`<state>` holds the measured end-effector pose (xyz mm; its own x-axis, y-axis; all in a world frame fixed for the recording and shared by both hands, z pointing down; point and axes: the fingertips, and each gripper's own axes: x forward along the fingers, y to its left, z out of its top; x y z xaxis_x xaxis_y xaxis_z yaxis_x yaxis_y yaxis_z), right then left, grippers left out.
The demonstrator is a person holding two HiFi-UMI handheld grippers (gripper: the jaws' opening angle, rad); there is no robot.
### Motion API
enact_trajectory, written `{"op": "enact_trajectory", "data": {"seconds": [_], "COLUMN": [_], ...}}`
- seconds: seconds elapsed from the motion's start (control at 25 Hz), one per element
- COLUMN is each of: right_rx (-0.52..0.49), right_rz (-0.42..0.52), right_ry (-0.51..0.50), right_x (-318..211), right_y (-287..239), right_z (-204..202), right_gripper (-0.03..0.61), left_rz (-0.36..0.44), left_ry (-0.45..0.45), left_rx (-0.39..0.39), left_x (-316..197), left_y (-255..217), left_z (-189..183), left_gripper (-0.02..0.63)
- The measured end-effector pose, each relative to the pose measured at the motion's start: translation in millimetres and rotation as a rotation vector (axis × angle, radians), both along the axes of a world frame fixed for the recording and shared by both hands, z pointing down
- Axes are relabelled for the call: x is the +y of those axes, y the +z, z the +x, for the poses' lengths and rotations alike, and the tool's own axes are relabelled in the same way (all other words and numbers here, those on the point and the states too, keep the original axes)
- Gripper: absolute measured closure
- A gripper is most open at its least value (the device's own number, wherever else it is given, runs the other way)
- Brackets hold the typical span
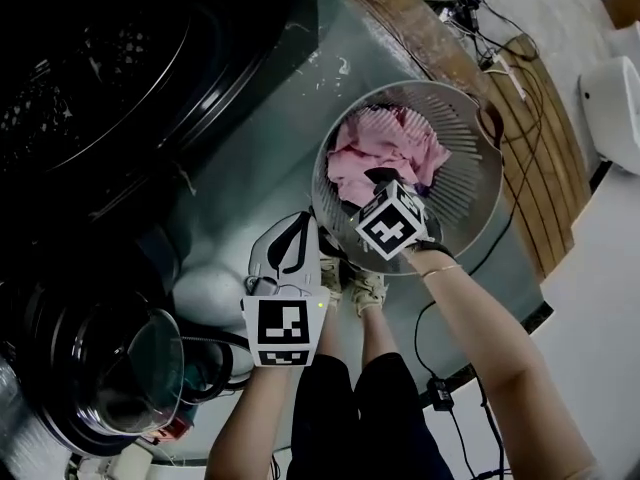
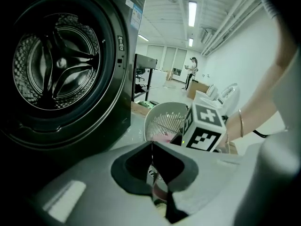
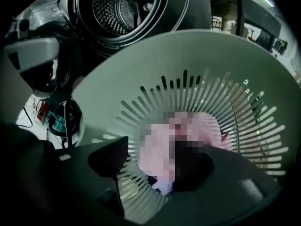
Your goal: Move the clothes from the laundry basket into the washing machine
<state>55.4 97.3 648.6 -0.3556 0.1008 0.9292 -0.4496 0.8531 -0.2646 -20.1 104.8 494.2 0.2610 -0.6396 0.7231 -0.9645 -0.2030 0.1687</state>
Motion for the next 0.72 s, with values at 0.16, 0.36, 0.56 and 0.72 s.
{"op": "enact_trajectory", "data": {"seconds": [0.16, 0.36, 0.56, 0.72], "right_rx": [0.091, 0.190, 0.047, -0.145], "right_rz": [0.001, -0.028, -0.069, -0.046], "right_ry": [-0.046, 0.008, 0.195, 0.311], "right_x": [-9, -9, -9, -19], "right_y": [42, 67, 39, -24], "right_z": [10, 31, 32, 28], "right_gripper": [0.255, 0.490, 0.543, 0.543], "left_rz": [0.028, 0.079, 0.058, 0.007], "left_ry": [-0.020, -0.059, -0.060, -0.021], "left_rx": [0.012, 0.013, 0.047, 0.089], "left_x": [-7, -13, -7, -6], "left_y": [7, 10, 12, 7], "left_z": [-4, -5, 0, 14], "left_gripper": [0.614, 0.612, 0.581, 0.456]}}
